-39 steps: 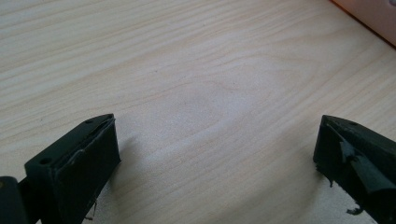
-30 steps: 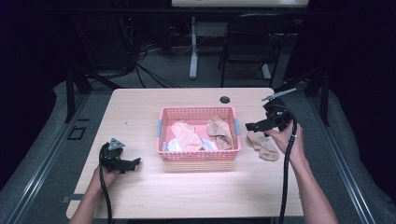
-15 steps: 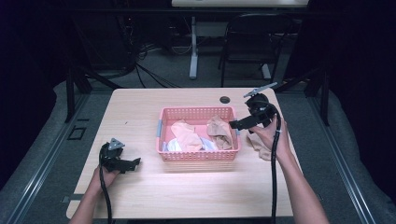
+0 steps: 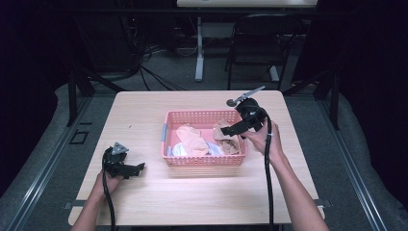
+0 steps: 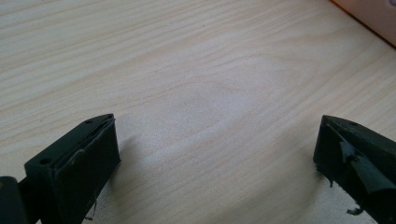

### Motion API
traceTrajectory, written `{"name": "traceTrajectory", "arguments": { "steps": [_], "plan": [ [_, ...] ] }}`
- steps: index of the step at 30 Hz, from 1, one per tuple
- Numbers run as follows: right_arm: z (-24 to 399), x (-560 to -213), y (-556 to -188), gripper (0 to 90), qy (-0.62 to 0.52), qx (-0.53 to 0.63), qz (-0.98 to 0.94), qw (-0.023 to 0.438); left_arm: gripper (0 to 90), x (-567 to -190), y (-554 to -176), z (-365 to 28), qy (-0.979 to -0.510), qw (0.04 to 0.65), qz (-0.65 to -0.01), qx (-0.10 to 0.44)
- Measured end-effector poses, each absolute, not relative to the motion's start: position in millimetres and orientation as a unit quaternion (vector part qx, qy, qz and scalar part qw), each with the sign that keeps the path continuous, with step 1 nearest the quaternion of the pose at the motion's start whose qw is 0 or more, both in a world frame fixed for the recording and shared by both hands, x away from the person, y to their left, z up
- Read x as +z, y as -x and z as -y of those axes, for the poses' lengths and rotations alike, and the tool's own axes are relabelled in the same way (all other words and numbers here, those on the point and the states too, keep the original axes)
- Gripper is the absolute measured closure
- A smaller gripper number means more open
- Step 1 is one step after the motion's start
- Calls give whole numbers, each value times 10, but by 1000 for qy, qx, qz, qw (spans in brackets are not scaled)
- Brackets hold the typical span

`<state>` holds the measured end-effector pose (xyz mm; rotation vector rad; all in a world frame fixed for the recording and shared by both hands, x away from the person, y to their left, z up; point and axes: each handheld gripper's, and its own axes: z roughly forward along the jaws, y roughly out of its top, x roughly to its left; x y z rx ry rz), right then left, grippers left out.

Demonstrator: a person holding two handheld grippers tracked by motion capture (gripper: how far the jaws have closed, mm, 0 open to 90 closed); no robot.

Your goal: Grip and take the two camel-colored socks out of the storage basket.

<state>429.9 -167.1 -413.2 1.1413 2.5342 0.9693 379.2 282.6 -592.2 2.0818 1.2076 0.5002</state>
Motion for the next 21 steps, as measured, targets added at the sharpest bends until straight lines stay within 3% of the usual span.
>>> {"name": "traceTrajectory", "arguments": {
  "steps": [12,21],
  "plan": [
    [1547,-4505,-4413,162,-399,280,-870,79,0,-5922,-3790,-2826,-798,335,-464,192],
    [1474,-4698,-4510,420,-412,236,-877,79,0,-5922,-3791,-2826,-798,335,-463,192]
  ]
}}
